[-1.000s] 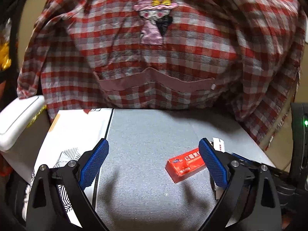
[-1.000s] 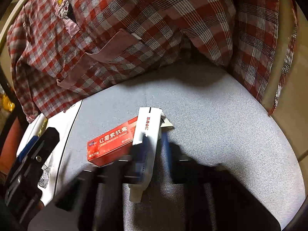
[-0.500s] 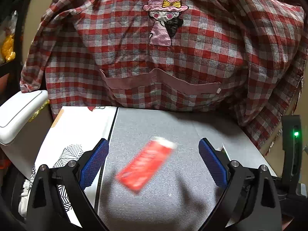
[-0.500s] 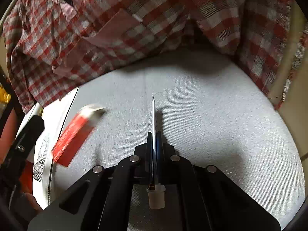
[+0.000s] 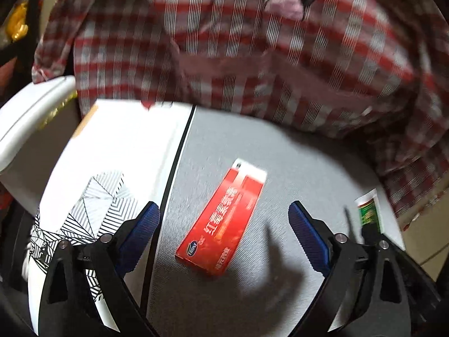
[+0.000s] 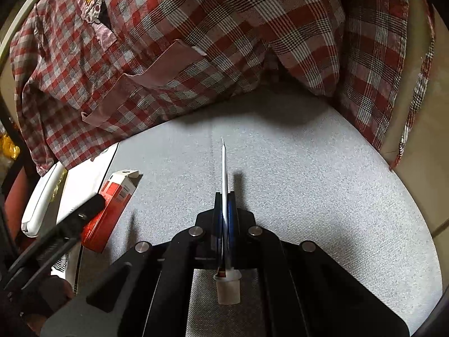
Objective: Collect trash
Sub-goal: 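Close the left tool on the red ointment box while the right tool holds the tube, then carry the held red box and white tube over the bin, then open both tools to drop the box and tube into the bin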
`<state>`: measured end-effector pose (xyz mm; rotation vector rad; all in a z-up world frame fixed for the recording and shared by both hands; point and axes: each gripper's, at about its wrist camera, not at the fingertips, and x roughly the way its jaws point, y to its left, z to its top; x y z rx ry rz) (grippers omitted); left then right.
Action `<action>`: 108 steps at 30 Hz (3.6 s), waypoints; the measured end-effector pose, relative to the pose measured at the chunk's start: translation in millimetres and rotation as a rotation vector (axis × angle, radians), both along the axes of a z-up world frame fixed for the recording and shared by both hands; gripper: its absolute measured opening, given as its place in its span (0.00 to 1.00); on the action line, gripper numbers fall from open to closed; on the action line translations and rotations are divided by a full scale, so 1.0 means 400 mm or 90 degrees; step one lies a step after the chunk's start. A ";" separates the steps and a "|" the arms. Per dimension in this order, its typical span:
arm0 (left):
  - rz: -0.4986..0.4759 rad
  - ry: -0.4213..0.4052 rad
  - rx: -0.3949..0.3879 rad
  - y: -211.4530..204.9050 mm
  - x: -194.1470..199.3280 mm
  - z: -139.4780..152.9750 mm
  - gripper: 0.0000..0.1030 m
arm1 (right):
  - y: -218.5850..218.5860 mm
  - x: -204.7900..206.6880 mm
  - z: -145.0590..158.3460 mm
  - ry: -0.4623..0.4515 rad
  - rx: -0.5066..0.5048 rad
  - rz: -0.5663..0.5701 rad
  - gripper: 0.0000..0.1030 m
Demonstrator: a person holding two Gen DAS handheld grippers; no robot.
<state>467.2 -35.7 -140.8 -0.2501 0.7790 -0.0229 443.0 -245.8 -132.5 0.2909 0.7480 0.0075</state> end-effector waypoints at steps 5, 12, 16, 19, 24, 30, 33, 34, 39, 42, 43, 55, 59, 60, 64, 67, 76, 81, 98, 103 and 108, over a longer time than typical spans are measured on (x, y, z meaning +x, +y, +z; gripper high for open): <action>-0.021 0.040 0.007 -0.008 0.023 -0.013 0.50 | -0.002 -0.008 0.001 -0.006 0.006 0.000 0.04; -0.048 -0.029 0.002 -0.021 -0.007 0.030 0.34 | 0.009 -0.017 0.007 -0.018 0.002 0.007 0.04; -0.050 -0.087 0.018 -0.031 -0.044 0.057 0.34 | 0.018 -0.023 0.015 -0.030 -0.010 0.012 0.03; -0.052 -0.106 0.014 -0.030 -0.070 0.080 0.34 | 0.035 -0.035 0.029 -0.042 -0.043 0.022 0.03; -0.053 -0.129 0.020 -0.002 -0.129 0.140 0.34 | 0.047 -0.077 0.097 -0.062 -0.050 0.031 0.03; -0.031 -0.137 0.040 0.073 -0.253 0.235 0.34 | 0.099 -0.196 0.232 -0.098 -0.055 0.067 0.04; -0.020 -0.144 0.045 0.109 -0.336 0.288 0.34 | 0.142 -0.288 0.304 -0.125 -0.051 0.096 0.04; -0.018 -0.146 0.050 0.118 -0.368 0.307 0.34 | 0.154 -0.318 0.323 -0.132 -0.051 0.104 0.04; -0.006 -0.150 0.065 0.186 -0.553 0.390 0.34 | 0.227 -0.495 0.385 -0.143 -0.020 0.162 0.04; 0.021 -0.144 0.082 0.245 -0.666 0.417 0.34 | 0.286 -0.575 0.385 -0.135 -0.010 0.203 0.04; 0.032 -0.139 0.086 0.264 -0.693 0.422 0.34 | 0.314 -0.604 0.383 -0.131 -0.009 0.222 0.04; 0.181 -0.105 0.127 0.512 -0.988 0.415 0.34 | 0.613 -0.798 0.350 -0.095 0.007 0.385 0.04; 0.212 -0.101 0.132 0.568 -1.021 0.399 0.34 | 0.706 -0.818 0.331 -0.079 -0.005 0.427 0.04; 0.222 -0.095 0.133 0.586 -1.025 0.389 0.34 | 0.731 -0.820 0.324 -0.074 -0.008 0.436 0.04; 0.241 -0.079 0.128 0.636 -1.029 0.355 0.34 | 0.810 -0.815 0.288 -0.047 -0.019 0.462 0.04; 0.251 -0.063 0.116 0.676 -1.026 0.332 0.35 | 0.855 -0.802 0.258 -0.026 -0.022 0.474 0.04; 0.250 -0.030 0.083 0.720 -1.000 0.281 0.35 | 0.949 -0.771 0.185 0.013 -0.043 0.489 0.04; 0.259 -0.013 0.086 0.743 -0.987 0.257 0.35 | 0.979 -0.757 0.166 0.020 -0.046 0.492 0.04; 0.312 0.032 0.119 0.780 -0.965 0.222 0.66 | 1.001 -0.737 0.154 0.015 -0.060 0.488 0.14; 0.339 0.038 0.153 0.784 -0.965 0.225 0.81 | 0.985 -0.727 0.161 0.011 -0.052 0.461 0.41; 0.337 0.045 0.158 0.787 -0.964 0.226 0.81 | 0.977 -0.722 0.165 0.012 -0.050 0.452 0.47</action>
